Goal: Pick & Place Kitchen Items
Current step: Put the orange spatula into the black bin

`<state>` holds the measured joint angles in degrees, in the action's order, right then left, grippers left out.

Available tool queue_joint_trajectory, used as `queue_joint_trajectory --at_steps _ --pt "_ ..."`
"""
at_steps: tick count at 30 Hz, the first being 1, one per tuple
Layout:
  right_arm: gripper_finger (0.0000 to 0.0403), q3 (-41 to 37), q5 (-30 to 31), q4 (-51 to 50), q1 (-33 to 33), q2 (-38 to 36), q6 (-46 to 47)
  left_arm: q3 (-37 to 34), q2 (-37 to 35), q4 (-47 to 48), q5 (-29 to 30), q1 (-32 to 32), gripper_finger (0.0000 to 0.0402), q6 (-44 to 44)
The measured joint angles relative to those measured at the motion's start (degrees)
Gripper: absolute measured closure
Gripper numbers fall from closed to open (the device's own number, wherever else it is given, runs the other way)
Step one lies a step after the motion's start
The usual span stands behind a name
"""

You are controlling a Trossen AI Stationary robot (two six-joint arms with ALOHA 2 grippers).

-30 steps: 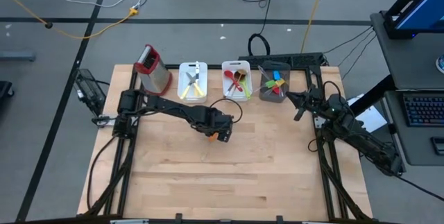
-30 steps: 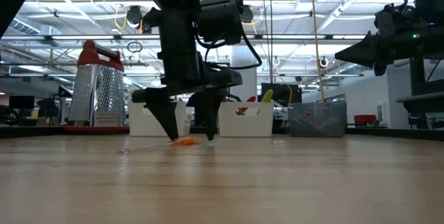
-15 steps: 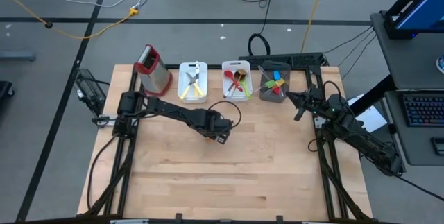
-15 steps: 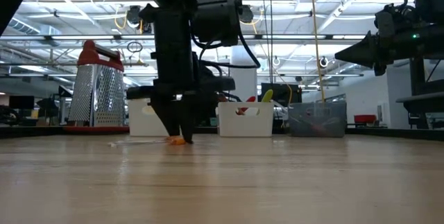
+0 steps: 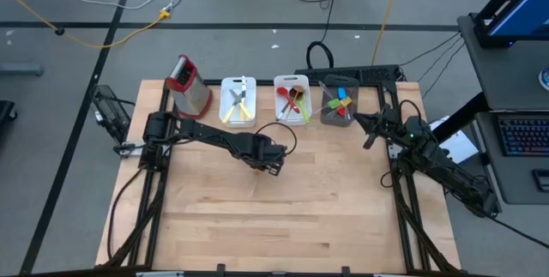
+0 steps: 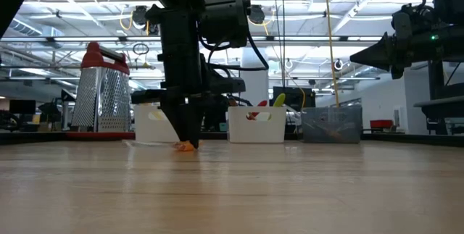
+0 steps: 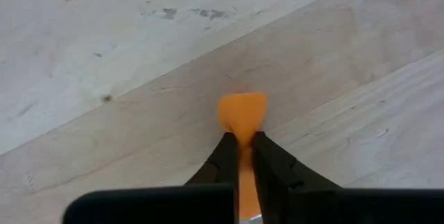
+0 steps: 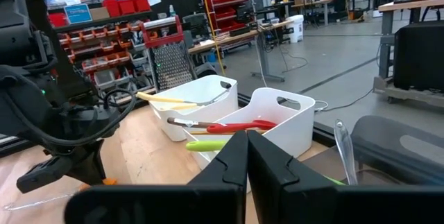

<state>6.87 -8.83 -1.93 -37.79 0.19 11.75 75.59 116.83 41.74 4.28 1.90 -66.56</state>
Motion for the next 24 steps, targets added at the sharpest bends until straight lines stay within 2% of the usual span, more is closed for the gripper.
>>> queue_joint_trajectory --at_steps 5,24 --pt "0.0403 0.0 -0.2 0.5 0.0 0.0 0.9 -0.2 -2.8 -0.6 -0.3 -1.4 0.0401 1.6" --pt "0.0403 0.0 -0.2 0.4 0.0 0.0 0.9 0.0 -5.3 -9.2 -2.6 -3.5 0.0401 2.9"
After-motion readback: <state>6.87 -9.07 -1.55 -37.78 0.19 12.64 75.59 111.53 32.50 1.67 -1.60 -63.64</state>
